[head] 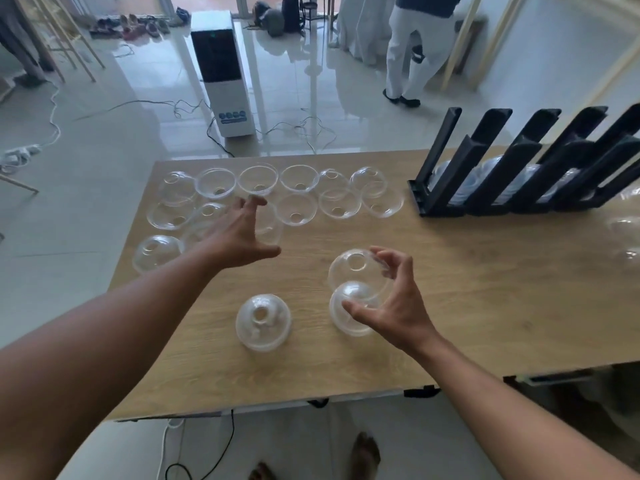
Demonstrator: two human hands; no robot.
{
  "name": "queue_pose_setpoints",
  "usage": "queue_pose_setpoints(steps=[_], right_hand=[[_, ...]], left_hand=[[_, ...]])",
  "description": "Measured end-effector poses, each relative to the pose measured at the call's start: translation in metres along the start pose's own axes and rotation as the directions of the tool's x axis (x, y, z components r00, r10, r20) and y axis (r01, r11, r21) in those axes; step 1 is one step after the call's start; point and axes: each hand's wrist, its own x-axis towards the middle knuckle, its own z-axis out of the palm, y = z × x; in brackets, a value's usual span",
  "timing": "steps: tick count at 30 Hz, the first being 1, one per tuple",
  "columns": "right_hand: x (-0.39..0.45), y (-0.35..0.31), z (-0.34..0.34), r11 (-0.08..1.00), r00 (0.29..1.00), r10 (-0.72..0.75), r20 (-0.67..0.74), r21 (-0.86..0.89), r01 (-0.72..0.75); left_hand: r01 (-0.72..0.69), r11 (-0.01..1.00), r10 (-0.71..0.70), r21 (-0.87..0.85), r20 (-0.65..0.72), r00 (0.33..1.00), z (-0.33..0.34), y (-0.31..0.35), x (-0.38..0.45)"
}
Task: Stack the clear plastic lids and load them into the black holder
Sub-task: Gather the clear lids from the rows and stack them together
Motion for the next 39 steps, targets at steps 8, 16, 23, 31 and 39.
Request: queue_pose_setpoints(steps=[8,16,23,31,39], right_hand=[[-0.035,0.036,0.024,0.976,0.995,0.063,-0.081,-0.202,-0.078],[-0.039,0.052,0.032,0.960,0.995,0.036,-0.090,-0.272,-0.059],[-0.027,0.050,0.024,0.895,0.999,0.032,-0.009,-0.445,-0.032],[-0.020,0.049,0.019,0.879,0.997,0.066,0.038,-0.476,-0.040],[-0.025,0.061,0.026,0.902,0.996,0.059,0.065,-0.430,-0.026]], left_hand=[[-0.174,0.913,0.095,-0.370,-0.221,0.971,-0.011,0.006,-0.060],[-0.053,0.861,-0.135,-0.506,-0.328,0.935,0.018,0.010,-0.128],[0.041,0.809,-0.242,-0.586,-0.269,0.932,0.085,-0.002,-0.163],[0.095,0.838,-0.262,-0.537,-0.243,0.934,0.128,-0.014,-0.170],[0.122,0.905,-0.216,-0.407,-0.194,0.957,0.137,-0.012,-0.173]])
